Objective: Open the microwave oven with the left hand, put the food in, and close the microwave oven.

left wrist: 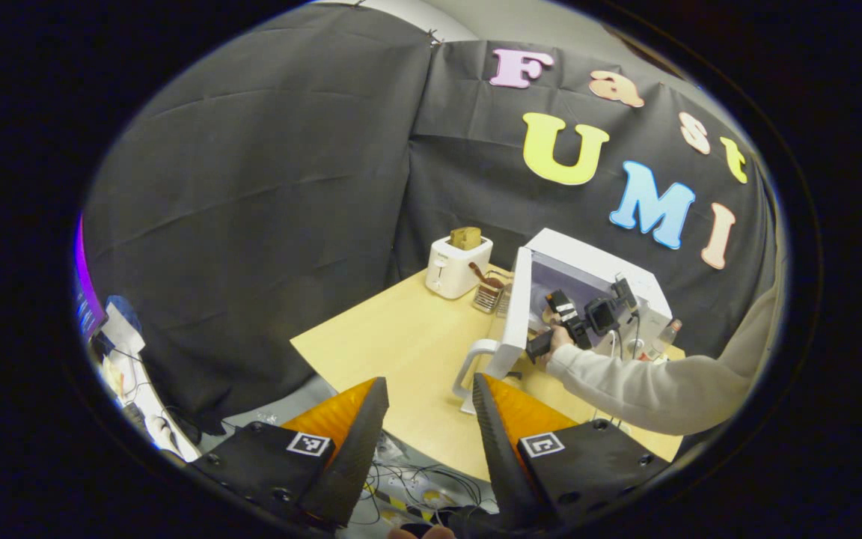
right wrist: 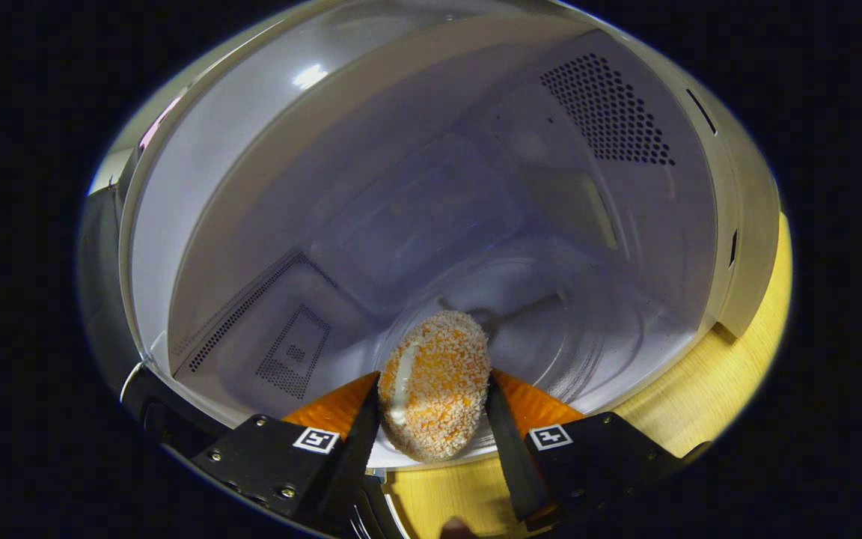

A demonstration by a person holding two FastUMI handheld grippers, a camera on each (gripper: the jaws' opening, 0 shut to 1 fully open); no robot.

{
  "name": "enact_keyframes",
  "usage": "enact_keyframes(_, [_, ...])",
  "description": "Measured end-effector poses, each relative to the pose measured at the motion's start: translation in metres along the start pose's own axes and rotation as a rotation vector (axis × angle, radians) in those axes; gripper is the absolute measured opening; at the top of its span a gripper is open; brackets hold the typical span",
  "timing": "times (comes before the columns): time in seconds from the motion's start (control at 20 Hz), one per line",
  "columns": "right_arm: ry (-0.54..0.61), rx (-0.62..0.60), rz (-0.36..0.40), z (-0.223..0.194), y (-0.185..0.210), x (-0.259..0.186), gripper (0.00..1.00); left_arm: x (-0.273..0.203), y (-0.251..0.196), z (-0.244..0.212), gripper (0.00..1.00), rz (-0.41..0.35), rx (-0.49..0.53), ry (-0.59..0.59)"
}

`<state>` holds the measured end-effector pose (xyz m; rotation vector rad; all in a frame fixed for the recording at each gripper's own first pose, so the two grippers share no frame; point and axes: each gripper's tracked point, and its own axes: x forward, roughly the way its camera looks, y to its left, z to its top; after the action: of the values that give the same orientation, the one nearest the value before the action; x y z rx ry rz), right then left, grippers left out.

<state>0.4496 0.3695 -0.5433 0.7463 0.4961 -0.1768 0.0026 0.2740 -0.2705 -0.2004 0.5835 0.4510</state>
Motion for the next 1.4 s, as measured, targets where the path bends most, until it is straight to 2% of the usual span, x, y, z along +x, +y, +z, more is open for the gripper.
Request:
enact_keyframes(0.1, [-0.011, 0.019, 0.001, 0.007, 0.004, -0.004, 0.81, -0.001, 0.003, -0.002, 0.81, 0.003, -0.008, 0.000])
enact_keyframes(0.15, [-0.030, 0.019, -0.003, 0.015, 0.007, -0.008, 0.86, -0.002, 0.003, -0.002, 0.77, 0.001, -0.011, -0.002])
enact_keyframes(0.2, [-0.056, 0.010, 0.000, 0.020, 0.012, -0.009, 0.98, -0.002, 0.004, -0.003, 0.77, 0.000, -0.014, -0.001])
enact_keyframes(0.25, [-0.080, -0.010, -0.005, 0.026, 0.012, -0.011, 0.98, -0.002, 0.004, -0.004, 0.72, -0.001, -0.016, -0.002])
enact_keyframes(0.3, [-0.091, -0.011, -0.013, 0.028, 0.011, -0.012, 0.97, -0.003, 0.005, -0.004, 0.82, -0.001, -0.019, -0.004])
enact_keyframes(0.4, [-0.074, 0.020, -0.006, 0.027, 0.012, -0.015, 0.98, -0.005, 0.006, -0.002, 0.77, -0.003, -0.020, -0.014])
enact_keyframes(0.5, [-0.052, 0.010, 0.007, 0.025, 0.014, -0.020, 0.98, -0.010, 0.008, -0.001, 0.77, -0.005, -0.017, -0.028])
enact_keyframes(0.8, [0.029, -0.088, 0.064, 0.020, 0.019, -0.059, 0.98, -0.032, 0.021, 0.005, 0.77, -0.023, -0.046, -0.091])
enact_keyframes(0.9, [0.031, -0.109, 0.091, 0.027, 0.024, -0.081, 0.98, -0.045, 0.028, 0.009, 0.74, -0.038, -0.048, -0.129])
enact_keyframes(0.95, [0.037, -0.117, 0.105, 0.029, 0.028, -0.094, 0.98, -0.052, 0.031, 0.010, 0.77, -0.052, -0.052, -0.140])
enact_keyframes(1.15, [0.045, -0.169, 0.137, 0.043, 0.035, -0.161, 0.98, -0.077, 0.043, 0.012, 0.77, -0.120, -0.046, -0.190])
enact_keyframes(1.4, [0.062, -0.316, 0.204, 0.065, 0.017, -0.264, 0.98, -0.094, 0.044, 0.004, 0.77, -0.260, -0.044, -0.237])
